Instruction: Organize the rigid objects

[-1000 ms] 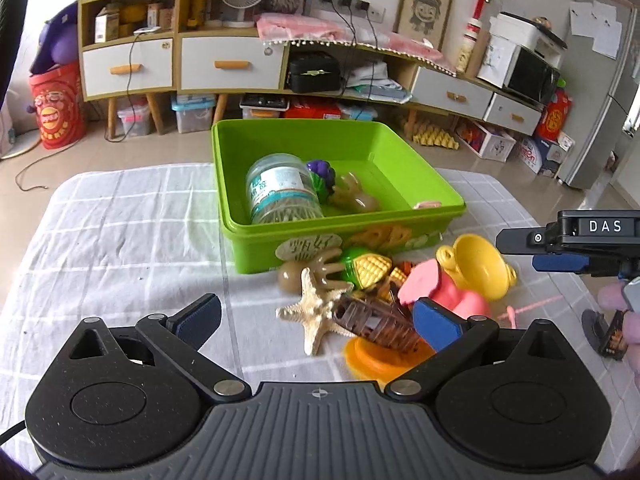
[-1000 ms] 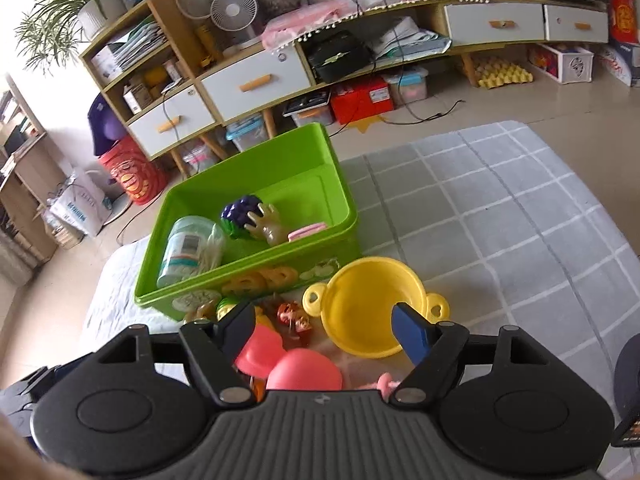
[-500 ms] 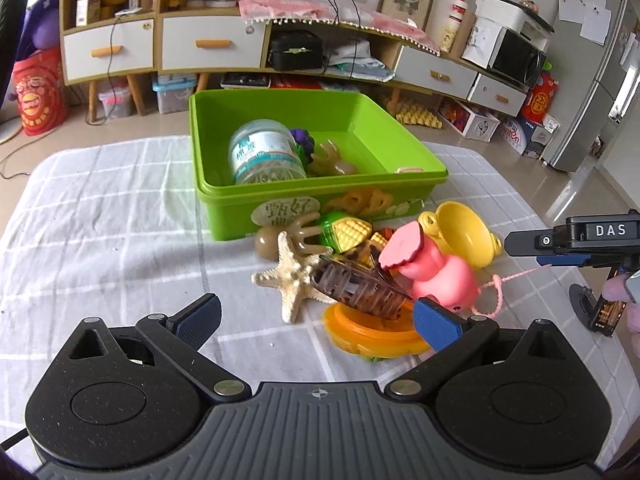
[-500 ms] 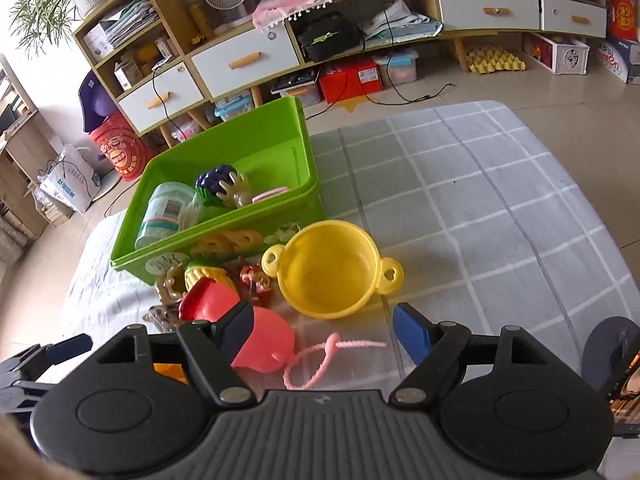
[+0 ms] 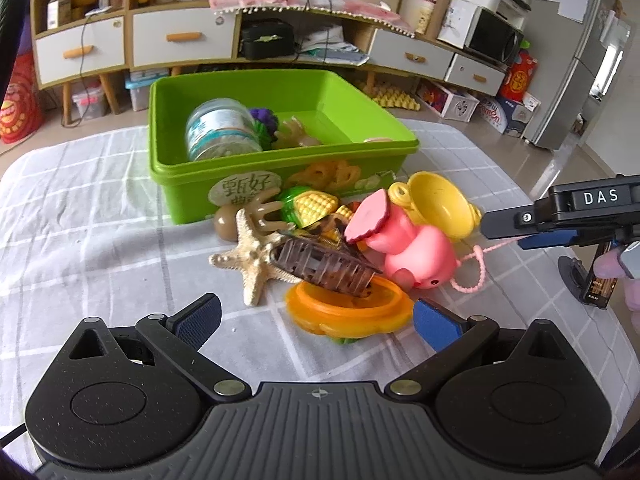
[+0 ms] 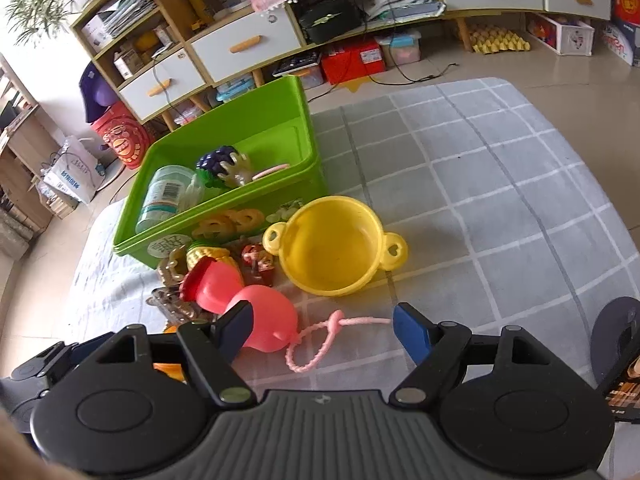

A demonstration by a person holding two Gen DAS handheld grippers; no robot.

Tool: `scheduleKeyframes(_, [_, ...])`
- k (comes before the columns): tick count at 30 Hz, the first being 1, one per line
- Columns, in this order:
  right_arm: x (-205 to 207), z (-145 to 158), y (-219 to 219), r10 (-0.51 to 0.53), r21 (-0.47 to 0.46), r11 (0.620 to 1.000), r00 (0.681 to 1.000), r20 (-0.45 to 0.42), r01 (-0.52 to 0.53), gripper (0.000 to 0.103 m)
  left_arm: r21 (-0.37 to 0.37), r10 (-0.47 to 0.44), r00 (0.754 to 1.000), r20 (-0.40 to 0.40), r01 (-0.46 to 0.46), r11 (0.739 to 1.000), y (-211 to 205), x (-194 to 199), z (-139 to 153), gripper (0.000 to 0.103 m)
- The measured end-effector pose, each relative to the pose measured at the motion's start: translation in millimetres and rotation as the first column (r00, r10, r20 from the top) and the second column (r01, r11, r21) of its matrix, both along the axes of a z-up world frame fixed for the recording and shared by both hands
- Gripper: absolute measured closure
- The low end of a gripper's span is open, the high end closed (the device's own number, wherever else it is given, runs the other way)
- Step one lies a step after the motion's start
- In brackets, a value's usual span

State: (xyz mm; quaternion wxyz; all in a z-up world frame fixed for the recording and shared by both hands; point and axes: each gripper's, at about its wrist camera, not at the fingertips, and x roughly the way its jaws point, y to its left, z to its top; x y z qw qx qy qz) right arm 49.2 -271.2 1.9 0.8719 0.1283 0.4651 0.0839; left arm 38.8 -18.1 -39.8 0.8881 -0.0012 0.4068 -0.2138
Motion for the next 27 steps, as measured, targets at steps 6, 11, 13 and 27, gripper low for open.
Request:
scheduleKeyframes(6, [0, 1, 13, 0.047, 0.028, 0.998, 0.999, 0.01, -0.047, 0.029, -0.016, -0.01, 0.998, 0.06, 0.011, 1.0, -3, 3, 0, 0.004])
scheduleKeyframes(11, [3, -4, 20, 0.065, 0.072, 0.995, 0.998, -0.003, -0.064, 0.029, -0.036, -0.042, 0.996, 0.078, 0.045, 0.998, -8, 13, -5, 0.008])
scheduleKeyframes(13, [6, -7, 21, 0.059, 0.089, 0.994, 0.998, -0.013, -0.058, 0.029, -0.033, -0.05, 0.996, 0.08, 0.053, 0.998, -10, 15, -7, 0.011])
scheduleKeyframes(27, [8, -2, 20, 0.06, 0.127, 0.99, 0.998, 0.007, -0.06, 0.037, 0.022, -0.056, 0.996, 0.07, 0.055, 0.998, -19, 26, -19, 0.023])
